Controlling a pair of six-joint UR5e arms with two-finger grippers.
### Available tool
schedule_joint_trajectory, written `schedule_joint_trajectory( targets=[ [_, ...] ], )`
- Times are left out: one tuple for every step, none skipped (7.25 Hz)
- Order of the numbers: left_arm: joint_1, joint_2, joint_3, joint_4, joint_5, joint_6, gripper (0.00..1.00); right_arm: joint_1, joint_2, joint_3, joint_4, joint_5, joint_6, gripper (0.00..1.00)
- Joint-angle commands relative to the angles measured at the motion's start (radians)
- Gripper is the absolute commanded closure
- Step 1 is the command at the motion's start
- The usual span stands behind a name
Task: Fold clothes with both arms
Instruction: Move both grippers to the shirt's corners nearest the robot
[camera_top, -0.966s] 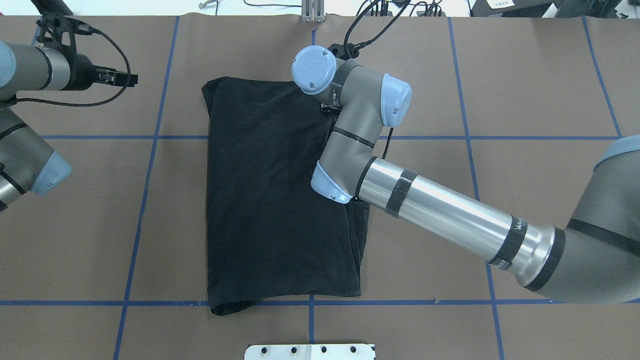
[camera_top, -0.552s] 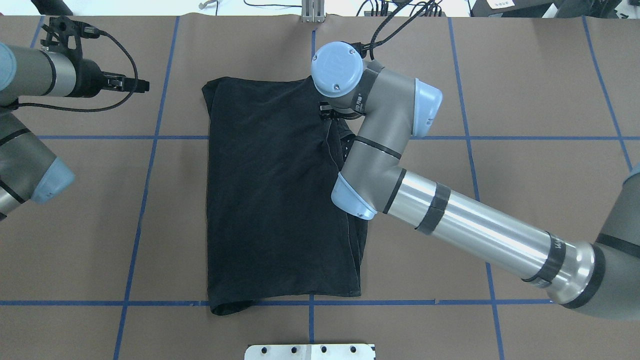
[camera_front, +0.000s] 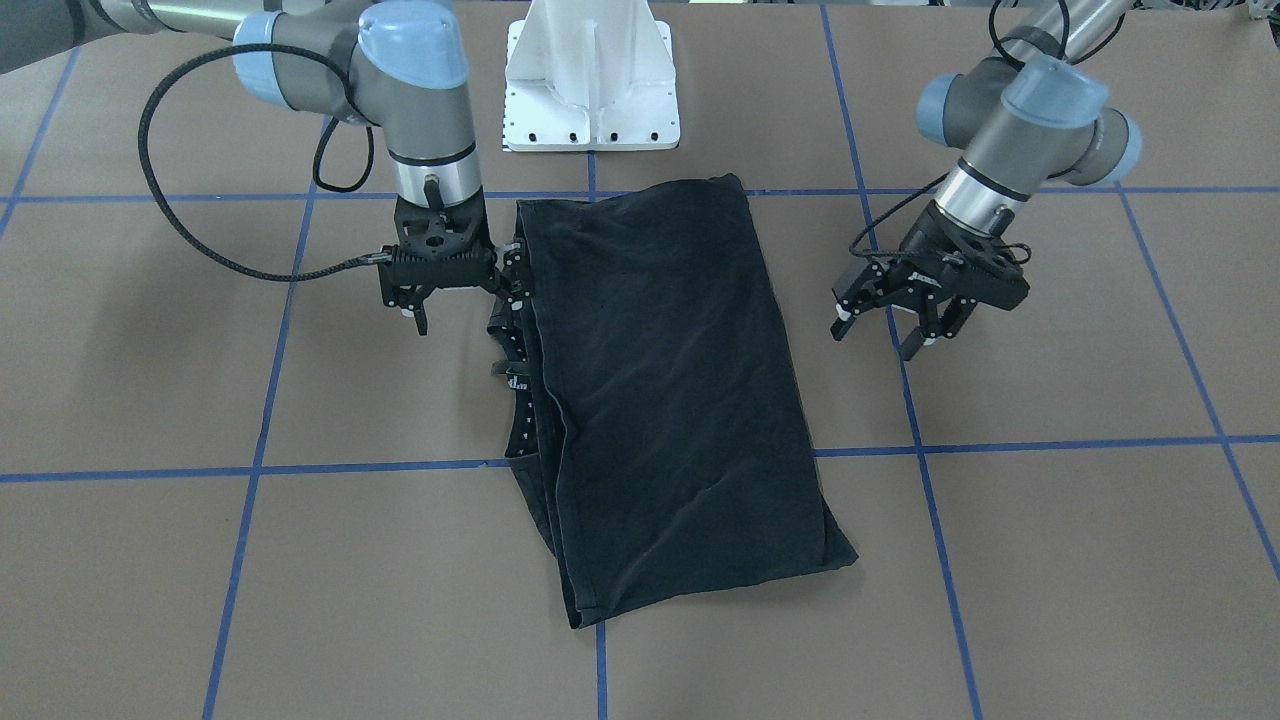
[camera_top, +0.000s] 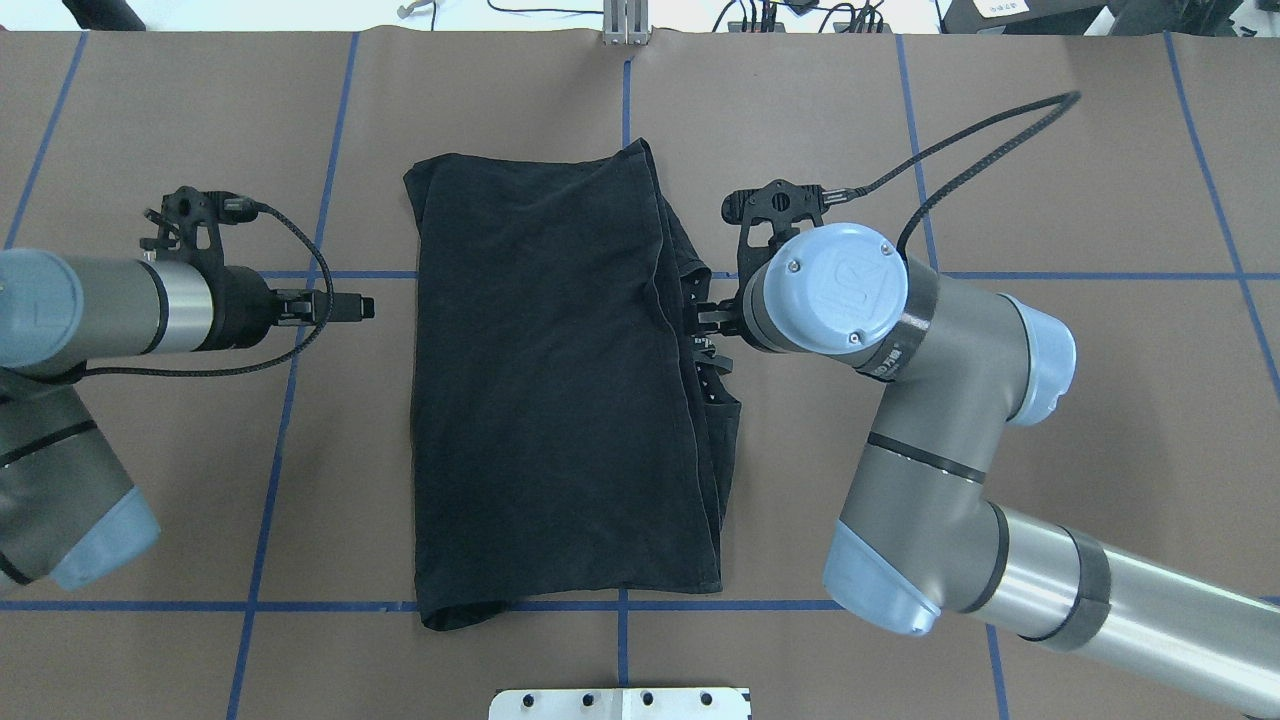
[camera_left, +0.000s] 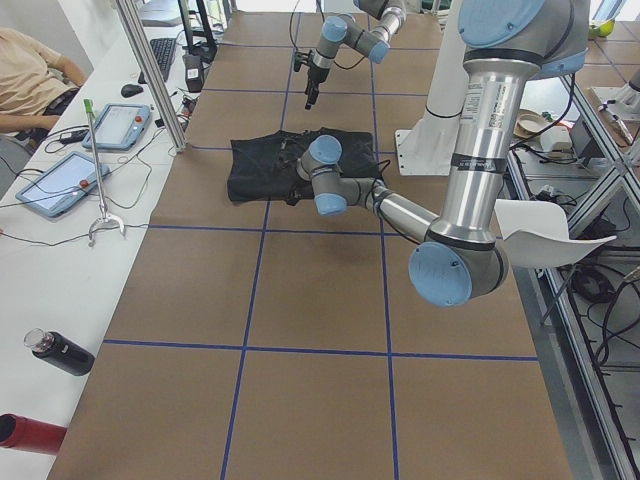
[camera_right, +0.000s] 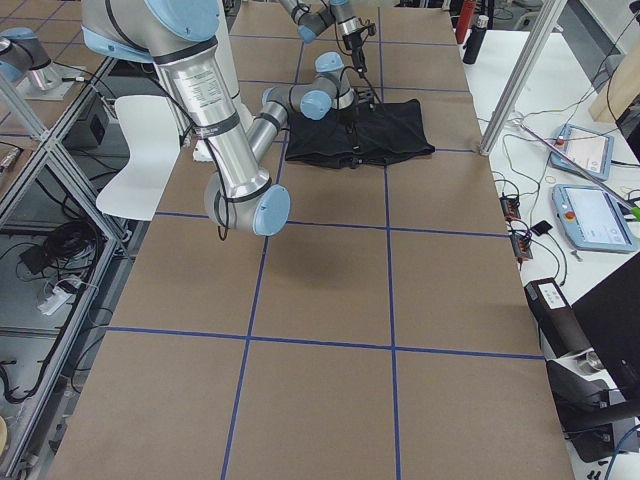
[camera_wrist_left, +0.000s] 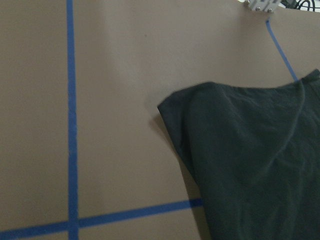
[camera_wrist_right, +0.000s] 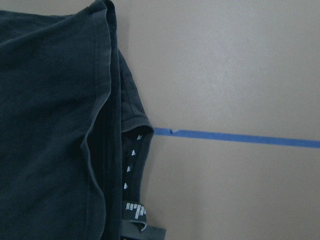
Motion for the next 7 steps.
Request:
schedule_joint_trajectory(
  targets=[
    [0.212,0.079,-0.106,0.018,0.145,-0.167,0.0,-0.088,-0.076,0.098,0.041,-0.09,0.108,0.0],
    [0.305,0.082,-0.163,0.145,0.214,-0.221,0.0,-0.098,-0.098,0.107,0.063,-0.099,0.109,0.0],
    [0.365,0.073,-0.207,0.274,0.235,-0.291,0.0,-0.101,-0.103,0.107,0.063,-0.101,0.109,0.0],
    [0.428,0.058,-0.224,0.358,0.276,-0.316,0.0,-0.101,-0.109,0.107,0.063,-0.103,0.109,0.0],
    [0.461,0.033,-0.223,0.406,0.287,-0.342,0.0,-0.101,-0.108,0.107,0.063,-0.103,0.109,0.0],
    [0.473,0.013,-0.223,0.434,0.287,-0.353,0.01,-0.101,-0.108,0.107,0.063,-0.103,0.109,0.0],
    [0.483,0.007,-0.223,0.44,0.287,-0.353,0.09,-0.101,-0.108,0.107,0.063,-0.103,0.109,0.0]
  ],
)
